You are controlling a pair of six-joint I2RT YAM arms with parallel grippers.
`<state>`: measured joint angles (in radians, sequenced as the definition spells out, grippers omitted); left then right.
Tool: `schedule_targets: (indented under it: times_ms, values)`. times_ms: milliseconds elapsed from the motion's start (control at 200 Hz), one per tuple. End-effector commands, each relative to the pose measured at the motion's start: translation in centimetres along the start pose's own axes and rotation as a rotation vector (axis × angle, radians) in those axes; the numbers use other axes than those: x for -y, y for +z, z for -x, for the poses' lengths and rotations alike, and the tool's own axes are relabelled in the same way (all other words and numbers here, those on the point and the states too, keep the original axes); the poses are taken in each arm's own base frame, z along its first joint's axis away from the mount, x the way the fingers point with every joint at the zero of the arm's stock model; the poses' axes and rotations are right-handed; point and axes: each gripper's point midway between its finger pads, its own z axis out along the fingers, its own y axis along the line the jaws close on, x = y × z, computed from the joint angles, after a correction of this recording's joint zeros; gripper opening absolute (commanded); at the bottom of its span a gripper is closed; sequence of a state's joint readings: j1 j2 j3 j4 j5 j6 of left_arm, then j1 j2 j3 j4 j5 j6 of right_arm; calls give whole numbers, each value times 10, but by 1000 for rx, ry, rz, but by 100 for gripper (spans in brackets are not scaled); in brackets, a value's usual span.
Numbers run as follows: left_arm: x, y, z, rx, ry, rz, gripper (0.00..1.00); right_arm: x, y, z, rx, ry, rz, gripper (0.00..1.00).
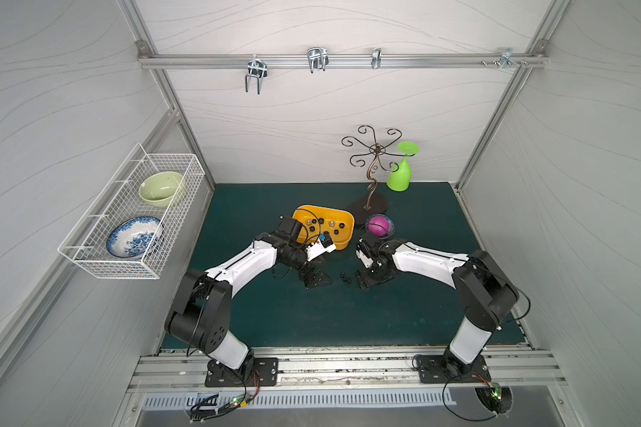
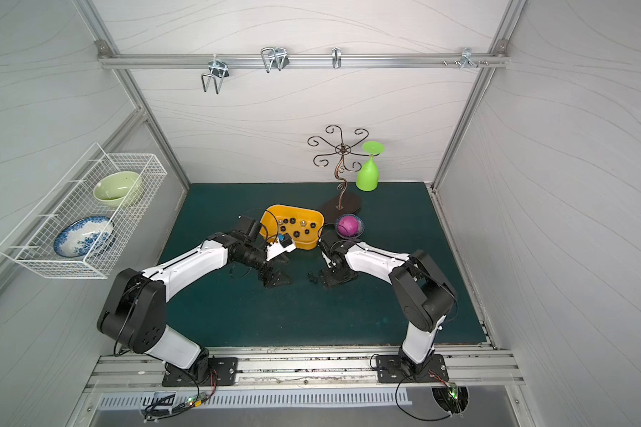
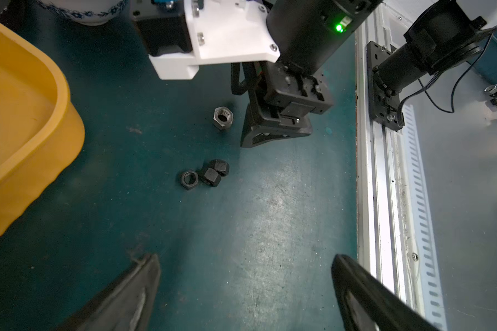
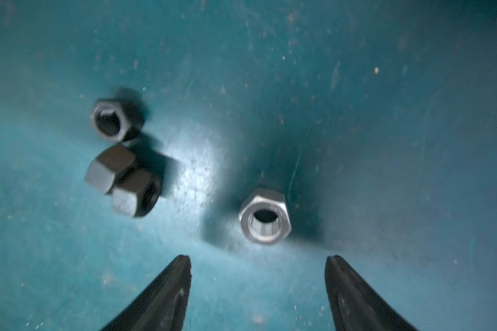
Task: Put the nuts on the desktop into the storage box
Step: Pick up the nut from the center of the board.
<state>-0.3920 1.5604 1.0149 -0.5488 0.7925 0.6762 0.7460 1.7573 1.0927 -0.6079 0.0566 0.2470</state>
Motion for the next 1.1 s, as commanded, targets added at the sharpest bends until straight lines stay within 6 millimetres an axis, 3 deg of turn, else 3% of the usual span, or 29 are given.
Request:
schedule_targets:
  times_ms: [0, 185, 375, 710, 1096]
  values:
    - [-3, 0, 5, 7, 30, 8, 98, 1, 6, 7, 4, 6, -14, 77]
    - [-3, 0, 4, 2, 22, 10, 98, 4, 20, 6, -39, 14, -41, 73]
    - [-3, 0, 2, -13, 10, 11, 98, 3, 20, 9, -38, 7, -39, 63]
    - [-3, 1, 0, -22, 3, 7, 98, 2, 23, 11, -51, 4, -38, 31]
    - [-3, -1, -1, -34, -1, 13, 98, -5, -1, 19, -14, -11, -32, 26]
